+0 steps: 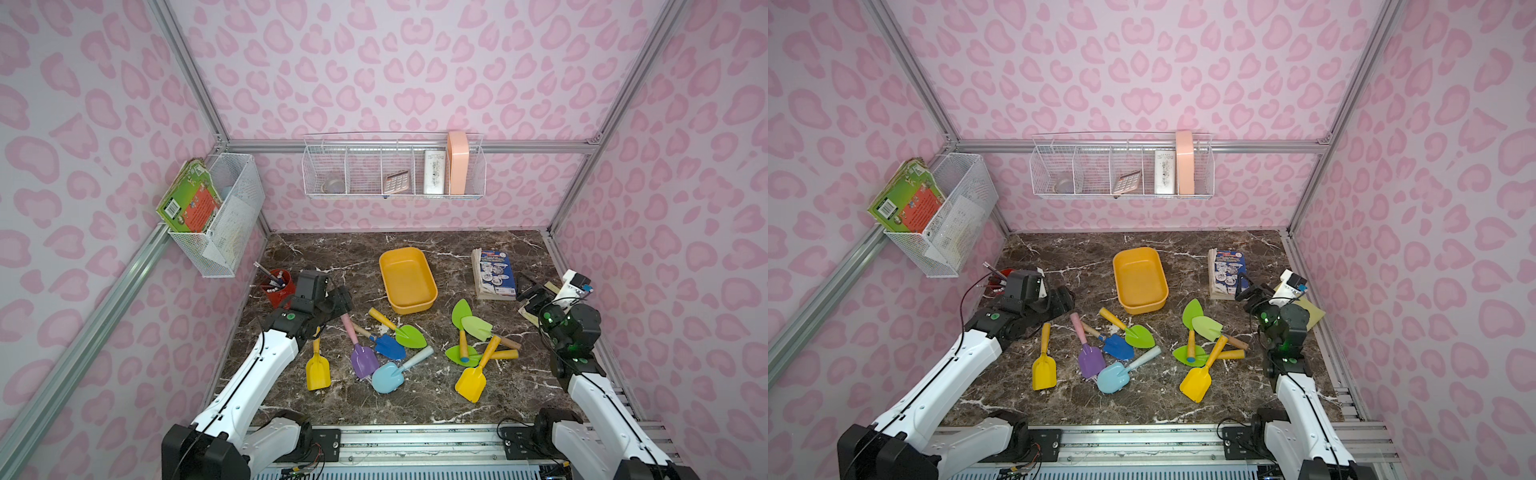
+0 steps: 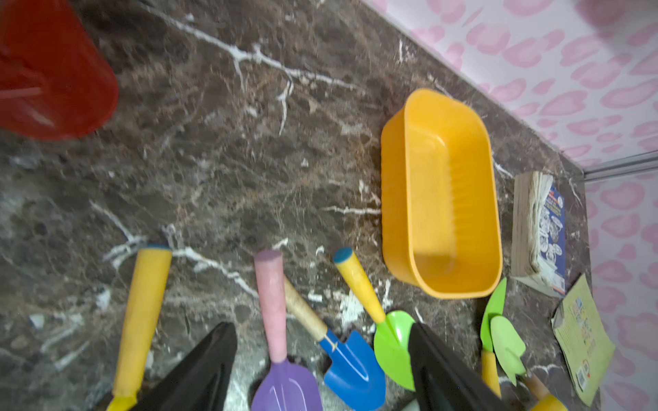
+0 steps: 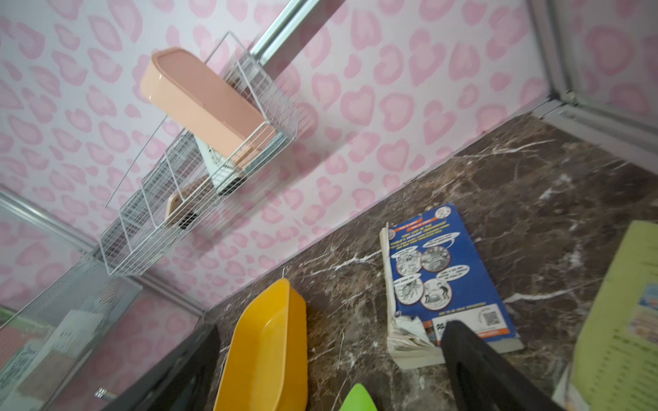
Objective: Put the shovel into the storage box
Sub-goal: Pick up the shovel from the center of the board.
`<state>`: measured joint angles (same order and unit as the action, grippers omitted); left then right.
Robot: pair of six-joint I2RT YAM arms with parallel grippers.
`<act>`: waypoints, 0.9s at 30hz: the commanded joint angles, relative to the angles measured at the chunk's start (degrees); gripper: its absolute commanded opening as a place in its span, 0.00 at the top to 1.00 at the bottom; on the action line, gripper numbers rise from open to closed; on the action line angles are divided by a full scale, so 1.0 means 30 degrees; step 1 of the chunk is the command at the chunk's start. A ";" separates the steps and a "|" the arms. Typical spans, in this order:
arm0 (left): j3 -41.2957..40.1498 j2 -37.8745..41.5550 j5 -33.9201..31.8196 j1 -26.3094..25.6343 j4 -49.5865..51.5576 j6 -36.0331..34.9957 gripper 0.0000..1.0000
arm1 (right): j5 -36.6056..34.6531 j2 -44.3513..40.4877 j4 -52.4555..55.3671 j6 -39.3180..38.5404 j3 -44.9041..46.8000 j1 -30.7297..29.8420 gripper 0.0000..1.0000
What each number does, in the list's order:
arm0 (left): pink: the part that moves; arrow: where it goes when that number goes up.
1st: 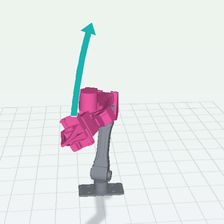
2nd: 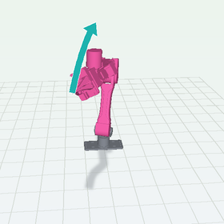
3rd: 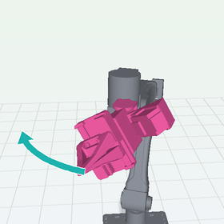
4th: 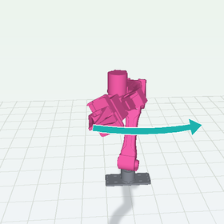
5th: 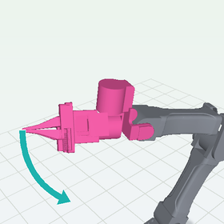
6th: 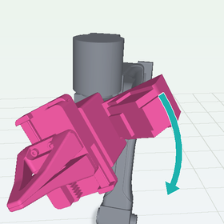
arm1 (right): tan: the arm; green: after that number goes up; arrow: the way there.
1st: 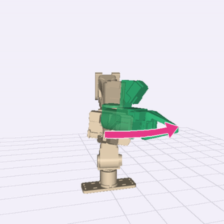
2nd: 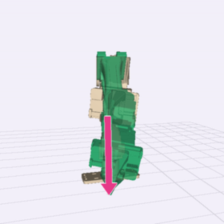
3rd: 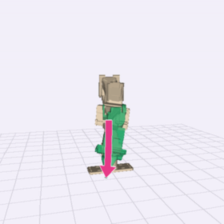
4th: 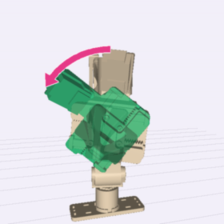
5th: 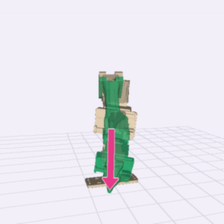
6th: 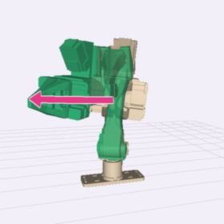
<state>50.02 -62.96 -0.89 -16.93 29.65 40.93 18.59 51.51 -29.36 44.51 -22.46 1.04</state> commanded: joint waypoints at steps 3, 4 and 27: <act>-0.1118 -0.0385 -0.1707 -0.1765 0.3258 0.3139 0.30 | 0.0919 0.1072 0.3672 -0.1524 -0.1463 -0.2984 0.16; -0.1228 -0.0645 -0.1956 -0.2003 0.3554 0.3478 0.32 | 0.0228 0.1209 0.4307 -0.1889 -0.1662 -0.3711 0.16; -0.0091 -0.7444 -0.2965 -0.3381 0.2065 0.4760 0.46 | -0.3206 0.3508 0.5861 -0.2525 -0.1988 -0.9088 0.31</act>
<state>49.56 -84.86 -8.34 -27.03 35.35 54.13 9.91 62.08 -11.49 37.08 -28.12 -25.93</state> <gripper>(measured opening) 0.540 0.684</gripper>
